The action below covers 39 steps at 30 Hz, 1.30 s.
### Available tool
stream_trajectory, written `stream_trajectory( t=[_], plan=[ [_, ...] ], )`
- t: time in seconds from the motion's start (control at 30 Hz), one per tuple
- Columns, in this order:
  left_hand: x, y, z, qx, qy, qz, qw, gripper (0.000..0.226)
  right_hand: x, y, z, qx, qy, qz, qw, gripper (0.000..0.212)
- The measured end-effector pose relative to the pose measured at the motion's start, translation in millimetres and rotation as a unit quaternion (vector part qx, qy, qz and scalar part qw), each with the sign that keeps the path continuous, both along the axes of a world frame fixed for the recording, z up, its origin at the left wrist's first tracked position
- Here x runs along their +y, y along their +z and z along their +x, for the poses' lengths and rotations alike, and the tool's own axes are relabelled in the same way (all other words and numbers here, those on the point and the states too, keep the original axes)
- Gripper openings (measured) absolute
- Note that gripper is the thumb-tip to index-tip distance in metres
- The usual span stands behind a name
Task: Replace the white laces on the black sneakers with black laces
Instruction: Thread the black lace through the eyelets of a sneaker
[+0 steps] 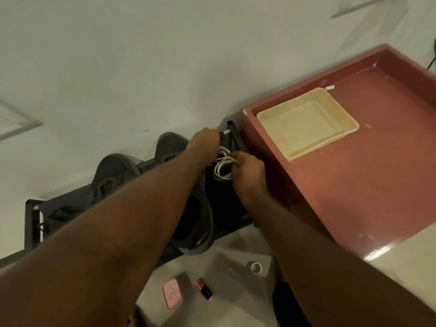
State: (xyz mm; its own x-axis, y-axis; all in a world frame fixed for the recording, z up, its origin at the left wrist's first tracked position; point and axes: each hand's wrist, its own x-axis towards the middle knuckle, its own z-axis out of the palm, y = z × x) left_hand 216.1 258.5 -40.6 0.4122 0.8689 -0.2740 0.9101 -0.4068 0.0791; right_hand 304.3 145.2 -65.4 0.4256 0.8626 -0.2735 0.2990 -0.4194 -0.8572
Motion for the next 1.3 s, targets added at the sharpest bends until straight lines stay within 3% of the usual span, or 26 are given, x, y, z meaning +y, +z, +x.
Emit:
stream_trajectory(
  t=[0.2,0.43,0.73,0.97,1.2,1.3],
  plan=[
    [6.7,46.9,8.8,-0.093,0.016,0.022,0.995,0.013,-9.4,45.9,26.4,-0.072,0.036,0.085,0.993,0.029],
    [14.1,110.0,72.8,-0.246,0.030,-0.006,0.969,0.008,-9.2,113.4,121.1,-0.124,-0.055,0.186,0.973,0.028],
    [8.9,58.2,134.3,-0.224,0.039,-0.049,0.973,0.014,-3.2,95.9,168.4,-0.131,-0.014,0.166,0.977,0.031],
    [17.0,40.4,131.6,-0.150,-0.020,0.010,0.988,0.025,23.2,67.9,168.0,-0.140,0.040,0.120,0.982,0.026],
    [21.1,41.7,101.4,-0.145,0.002,0.026,0.989,0.019,59.8,48.9,148.7,-0.303,0.122,0.011,0.945,0.032],
    [11.8,47.8,99.0,-0.151,-0.012,0.038,0.988,0.020,64.7,47.5,136.2,-0.293,0.090,-0.028,0.952,0.036]
  ],
)
